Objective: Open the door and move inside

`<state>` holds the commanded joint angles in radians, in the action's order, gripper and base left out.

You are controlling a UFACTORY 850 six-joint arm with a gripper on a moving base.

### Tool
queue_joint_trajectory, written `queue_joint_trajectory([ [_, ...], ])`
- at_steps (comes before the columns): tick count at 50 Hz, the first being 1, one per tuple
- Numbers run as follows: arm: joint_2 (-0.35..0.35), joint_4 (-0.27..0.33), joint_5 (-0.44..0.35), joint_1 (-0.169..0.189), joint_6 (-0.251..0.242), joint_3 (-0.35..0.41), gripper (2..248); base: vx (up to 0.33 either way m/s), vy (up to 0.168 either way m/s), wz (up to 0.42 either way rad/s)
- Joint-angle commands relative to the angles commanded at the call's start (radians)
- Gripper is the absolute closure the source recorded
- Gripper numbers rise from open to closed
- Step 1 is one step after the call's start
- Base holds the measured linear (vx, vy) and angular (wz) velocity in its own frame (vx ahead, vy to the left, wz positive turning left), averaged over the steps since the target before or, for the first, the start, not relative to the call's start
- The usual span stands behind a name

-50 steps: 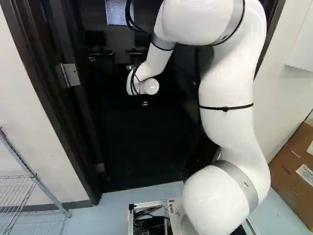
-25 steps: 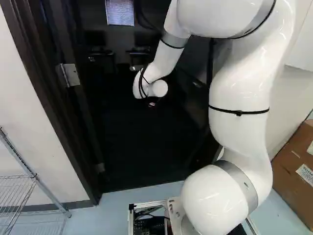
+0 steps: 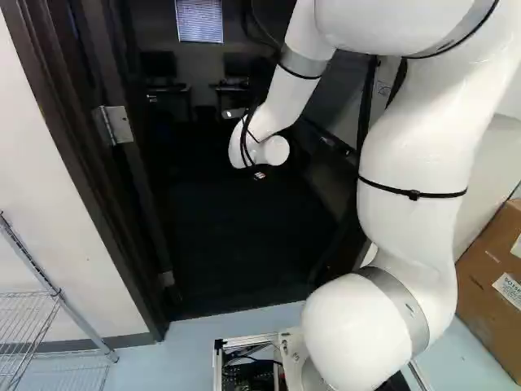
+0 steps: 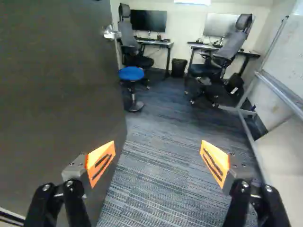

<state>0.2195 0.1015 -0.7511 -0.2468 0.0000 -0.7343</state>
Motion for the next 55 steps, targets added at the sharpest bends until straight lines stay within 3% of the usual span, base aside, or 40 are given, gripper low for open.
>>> queue_joint_trajectory([
  [21, -0.008, -0.069, 0.000, 0.007, 0.000, 0.009, 3, 0.000, 0.000, 0.000],
  [55, -0.117, -0.086, 0.000, 0.096, 0.000, 0.130, 3, 0.000, 0.000, 0.000],
])
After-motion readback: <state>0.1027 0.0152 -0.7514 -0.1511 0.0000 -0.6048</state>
